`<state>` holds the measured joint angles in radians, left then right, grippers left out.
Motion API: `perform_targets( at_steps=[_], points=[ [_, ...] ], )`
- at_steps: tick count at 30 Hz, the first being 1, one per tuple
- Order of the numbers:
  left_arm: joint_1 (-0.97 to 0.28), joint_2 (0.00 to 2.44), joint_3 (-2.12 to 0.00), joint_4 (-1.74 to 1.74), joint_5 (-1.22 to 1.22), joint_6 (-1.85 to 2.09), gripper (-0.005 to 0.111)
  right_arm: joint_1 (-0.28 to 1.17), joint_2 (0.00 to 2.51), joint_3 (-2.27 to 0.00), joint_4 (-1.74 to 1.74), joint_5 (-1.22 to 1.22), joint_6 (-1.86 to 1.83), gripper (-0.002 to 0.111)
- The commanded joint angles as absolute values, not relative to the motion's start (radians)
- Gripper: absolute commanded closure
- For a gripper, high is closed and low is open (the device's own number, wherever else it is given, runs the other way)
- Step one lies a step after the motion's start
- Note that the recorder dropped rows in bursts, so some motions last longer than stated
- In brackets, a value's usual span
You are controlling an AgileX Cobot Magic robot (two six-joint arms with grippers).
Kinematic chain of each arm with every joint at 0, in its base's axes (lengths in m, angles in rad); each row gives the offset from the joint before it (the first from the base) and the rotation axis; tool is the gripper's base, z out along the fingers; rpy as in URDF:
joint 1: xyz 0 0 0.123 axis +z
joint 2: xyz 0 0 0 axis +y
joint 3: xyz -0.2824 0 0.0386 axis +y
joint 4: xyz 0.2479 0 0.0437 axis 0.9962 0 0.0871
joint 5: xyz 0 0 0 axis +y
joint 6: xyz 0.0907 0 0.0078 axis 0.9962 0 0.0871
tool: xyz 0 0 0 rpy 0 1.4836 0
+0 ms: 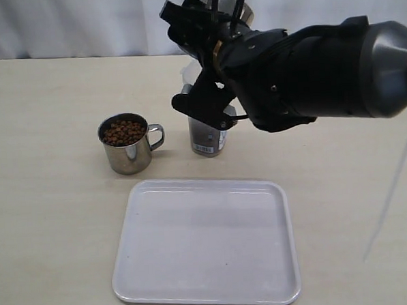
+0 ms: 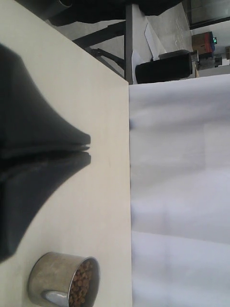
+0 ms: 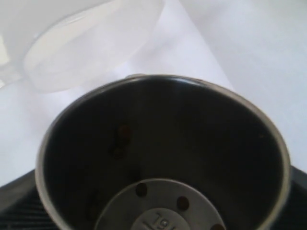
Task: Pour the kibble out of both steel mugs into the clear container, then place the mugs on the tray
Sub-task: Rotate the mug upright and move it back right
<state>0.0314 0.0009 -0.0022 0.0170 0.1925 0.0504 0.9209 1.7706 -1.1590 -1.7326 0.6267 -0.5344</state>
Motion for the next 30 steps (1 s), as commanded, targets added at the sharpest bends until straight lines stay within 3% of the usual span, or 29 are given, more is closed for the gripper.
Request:
perform_targets(
  at_steps=[1,7,15,19,24,30],
  points=[
    [0.022,0.000,0.000,0.014,0.188,0.048,0.107,0.921,1.767,-1.162,-1.744,0.665,-0.531,0.104],
    [0.022,0.000,0.000,0.014,0.188,0.048,0.107,0.921,1.767,-1.157,-1.744,0.681,-0.479,0.104],
    [0.022,0.000,0.000,0.014,0.188,0.048,0.107,0.891,1.744,-1.174,-1.744,0.680,-0.050,0.104],
    [0.022,0.000,0.000,0.014,0.182,0.048,0.107,0.807,1.671,-1.174,-1.697,0.528,0.295,0.104],
    [0.022,0.000,0.000,0.014,0.182,0.048,0.107,0.662,1.583,-1.172,-1.383,0.384,0.612,0.104],
    [0.022,0.000,0.000,0.014,0.182,0.048,0.107,0.424,1.529,-1.002,-1.070,-0.154,0.618,0.104]
  ],
)
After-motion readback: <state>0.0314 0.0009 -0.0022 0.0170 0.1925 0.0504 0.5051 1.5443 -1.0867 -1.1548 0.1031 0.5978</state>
